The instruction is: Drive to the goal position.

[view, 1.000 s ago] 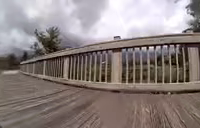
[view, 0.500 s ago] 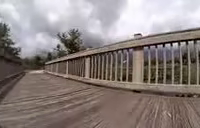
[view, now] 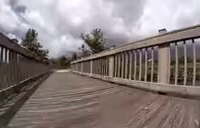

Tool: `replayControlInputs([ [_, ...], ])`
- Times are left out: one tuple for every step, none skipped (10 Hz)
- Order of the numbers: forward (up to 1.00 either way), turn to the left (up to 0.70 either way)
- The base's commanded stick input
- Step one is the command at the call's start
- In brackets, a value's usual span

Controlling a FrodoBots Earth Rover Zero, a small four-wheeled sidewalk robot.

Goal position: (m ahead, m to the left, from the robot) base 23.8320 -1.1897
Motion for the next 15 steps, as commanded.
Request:
replayControlInputs([
  [0.85, 0.00],
  [0.85, 0.00],
  [0.85, 0.00],
  [0.85, 0.00],
  [0.85, 0.00],
  [0.85, 0.00],
  [0.85, 0.00],
  [0.85, 0.00],
  [0.85, 0.00],
  [0.85, 0.00],
  [0.85, 0.00],
  [0.85, 0.29],
  [0.85, 0.34],
  [0.85, 0.34],
  [0.85, 0.34],
])
